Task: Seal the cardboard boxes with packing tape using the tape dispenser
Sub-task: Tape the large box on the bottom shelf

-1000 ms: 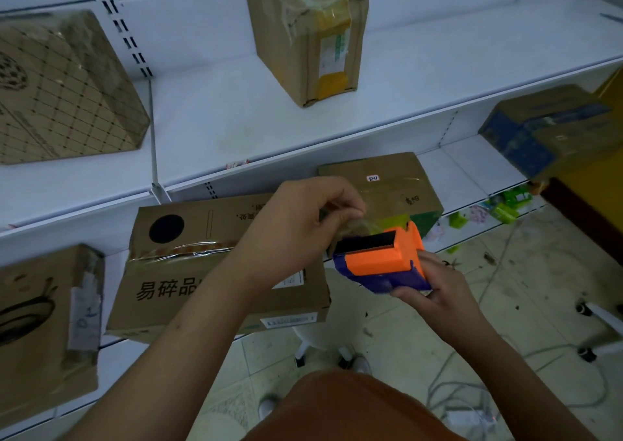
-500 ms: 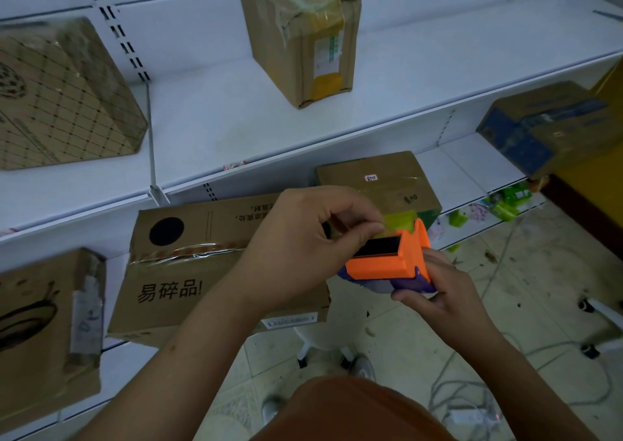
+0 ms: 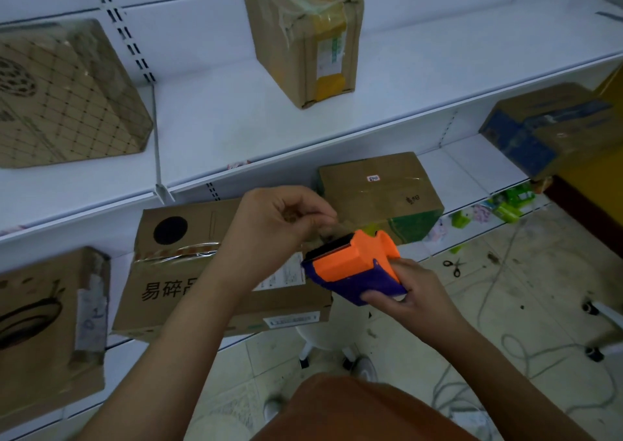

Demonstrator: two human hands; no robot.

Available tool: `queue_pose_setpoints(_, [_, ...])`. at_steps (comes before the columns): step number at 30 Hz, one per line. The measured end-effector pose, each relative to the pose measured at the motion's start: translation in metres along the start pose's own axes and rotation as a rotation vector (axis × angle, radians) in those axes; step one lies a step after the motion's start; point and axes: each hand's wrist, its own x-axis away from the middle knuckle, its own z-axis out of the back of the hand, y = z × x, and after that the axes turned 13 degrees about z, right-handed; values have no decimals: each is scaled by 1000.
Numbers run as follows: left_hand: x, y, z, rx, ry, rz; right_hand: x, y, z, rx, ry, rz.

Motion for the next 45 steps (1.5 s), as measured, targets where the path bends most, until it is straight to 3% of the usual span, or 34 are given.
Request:
queue_pose_setpoints(4, [-7,-9,8,-80,-17,71,-3,4,-12,-30,-74,-138])
queue_pose_setpoints(8, [-16,-19,35,26,214,120,11,14,-15,-63,-140,-273])
queue_pose_setpoints(14, [-14,-25,36,-29,199,149,20,18,-21,-178,-55,-444])
queue_pose_setpoints(23, [-18,-33,39,-5,289,121,9,16,-23,-198,-144,-429])
queue_pose_setpoints(31, [-18,-34,10,-188,245,-69,-16,18,-32,-245,-14,-516])
queue_pose_setpoints(35, [-13,-47,-30,-411,212,-193,-41,16,-44,-341,63,-671])
queue_pose_setpoints(39, [1,-64,-69,-624,4,-150,-68,8,-43,-733,275,-914])
queue_pose_setpoints(41, [6,-72,-82,-670,-102,-77,-76,8,-41,-904,329,-911])
queue_pose_setpoints(45, [10,-85,-96,-744,-147,-20,-82,4,-37,-810,225,-922])
